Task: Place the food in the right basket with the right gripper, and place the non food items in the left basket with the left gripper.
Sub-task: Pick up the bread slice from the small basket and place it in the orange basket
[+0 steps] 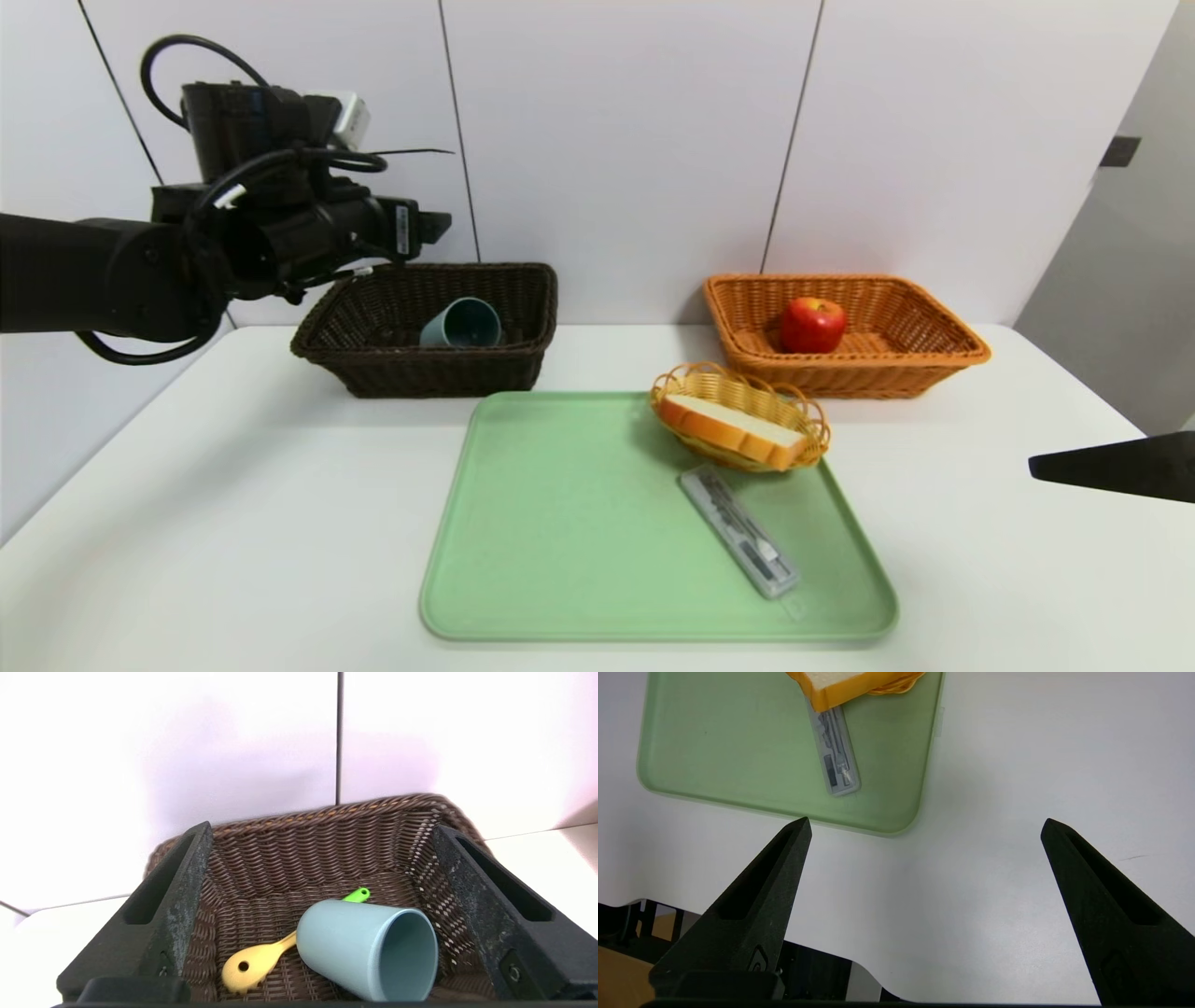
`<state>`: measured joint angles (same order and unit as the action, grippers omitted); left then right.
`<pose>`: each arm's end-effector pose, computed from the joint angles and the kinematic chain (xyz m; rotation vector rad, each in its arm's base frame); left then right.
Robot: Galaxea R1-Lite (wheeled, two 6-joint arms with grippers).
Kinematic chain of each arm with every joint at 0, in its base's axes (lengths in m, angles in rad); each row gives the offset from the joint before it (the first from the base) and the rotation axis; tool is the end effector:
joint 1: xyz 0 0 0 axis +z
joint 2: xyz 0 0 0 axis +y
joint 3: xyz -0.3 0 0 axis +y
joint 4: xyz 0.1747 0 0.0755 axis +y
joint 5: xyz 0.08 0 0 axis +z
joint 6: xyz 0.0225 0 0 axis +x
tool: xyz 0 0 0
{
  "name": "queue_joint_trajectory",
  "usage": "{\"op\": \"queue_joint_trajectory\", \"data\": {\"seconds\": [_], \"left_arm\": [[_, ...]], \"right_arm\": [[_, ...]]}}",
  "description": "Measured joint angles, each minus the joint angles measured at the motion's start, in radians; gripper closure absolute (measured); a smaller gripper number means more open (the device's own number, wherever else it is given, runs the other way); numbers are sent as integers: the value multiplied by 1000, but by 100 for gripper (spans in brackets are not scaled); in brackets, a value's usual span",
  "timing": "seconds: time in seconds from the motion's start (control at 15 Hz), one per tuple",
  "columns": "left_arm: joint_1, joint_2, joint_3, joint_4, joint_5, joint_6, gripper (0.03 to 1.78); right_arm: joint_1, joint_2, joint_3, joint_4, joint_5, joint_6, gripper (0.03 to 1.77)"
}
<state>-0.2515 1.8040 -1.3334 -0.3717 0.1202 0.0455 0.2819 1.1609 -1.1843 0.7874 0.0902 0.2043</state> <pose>0.3504 -0.0873 0.2699 0.0637 0.0943 -0.1334 0.1217 0.0374 0.2839 0.1185 0.7971 0.2740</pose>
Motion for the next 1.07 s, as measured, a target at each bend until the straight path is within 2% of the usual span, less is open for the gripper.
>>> {"op": "queue_joint_trajectory", "data": {"seconds": [0.47, 0.8, 1.07], "left_arm": [[-26, -192, -1, 173, -3, -10, 14], [-187, -304, 42, 313, -2, -50, 12], [-338, -358, 137, 339, 3, -55, 12]], "right_arm": [[-2, -53, 9, 1, 0, 5, 10], [-2, -85, 10, 0, 1, 3, 10], [-4, -92, 11, 0, 4, 3, 10]]}}
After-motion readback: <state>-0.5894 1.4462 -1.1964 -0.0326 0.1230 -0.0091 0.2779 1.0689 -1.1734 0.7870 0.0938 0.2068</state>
